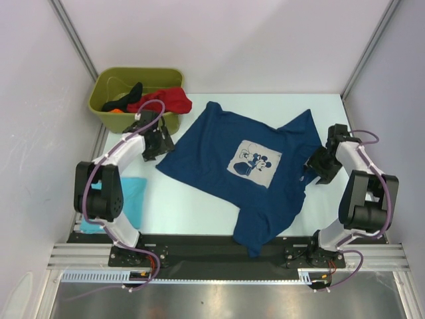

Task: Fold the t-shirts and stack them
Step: Flatten the tshirt out

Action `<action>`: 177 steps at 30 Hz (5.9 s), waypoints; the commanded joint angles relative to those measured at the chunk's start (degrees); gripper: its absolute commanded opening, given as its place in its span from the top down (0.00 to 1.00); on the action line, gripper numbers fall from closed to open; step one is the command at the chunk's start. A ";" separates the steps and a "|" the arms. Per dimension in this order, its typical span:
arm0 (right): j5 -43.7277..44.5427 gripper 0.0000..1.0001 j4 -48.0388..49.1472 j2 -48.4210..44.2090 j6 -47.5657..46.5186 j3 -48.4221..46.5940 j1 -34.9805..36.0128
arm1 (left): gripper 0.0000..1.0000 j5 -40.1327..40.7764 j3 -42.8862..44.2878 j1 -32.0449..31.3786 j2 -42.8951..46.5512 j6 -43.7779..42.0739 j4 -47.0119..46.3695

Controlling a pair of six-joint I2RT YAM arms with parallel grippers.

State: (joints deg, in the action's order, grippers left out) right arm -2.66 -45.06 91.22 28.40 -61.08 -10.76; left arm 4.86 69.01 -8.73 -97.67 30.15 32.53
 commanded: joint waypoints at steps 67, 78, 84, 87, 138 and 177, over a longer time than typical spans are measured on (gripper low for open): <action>-10.46 0.28 -7.84 -3.49 4.83 -6.97 18.25 | 1.00 3.84 -5.47 4.95 -1.56 -2.38 -2.92; -1.15 0.35 2.70 0.61 -0.63 -6.58 1.18 | 1.00 2.78 -8.45 4.86 0.63 -3.34 -3.36; 8.78 0.43 2.61 14.32 -1.15 -22.39 4.60 | 1.00 1.99 -11.61 4.86 3.09 -1.77 -3.97; 15.02 0.34 3.14 21.44 -2.65 -30.11 8.56 | 1.00 1.20 -14.16 4.95 4.85 -1.06 -4.84; -20.65 0.17 31.86 56.18 11.51 -81.46 4.71 | 0.99 -0.73 -22.17 1.00 12.33 5.97 -4.93; 7.76 0.47 -3.55 38.59 -15.39 -51.95 -0.13 | 1.00 -4.42 -15.40 1.09 3.36 -0.53 -4.23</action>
State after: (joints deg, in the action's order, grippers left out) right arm 6.87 -51.11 127.35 15.22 -110.15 -10.35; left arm 1.37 51.79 -7.38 -92.88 30.83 28.80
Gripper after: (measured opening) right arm 0.534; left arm 0.010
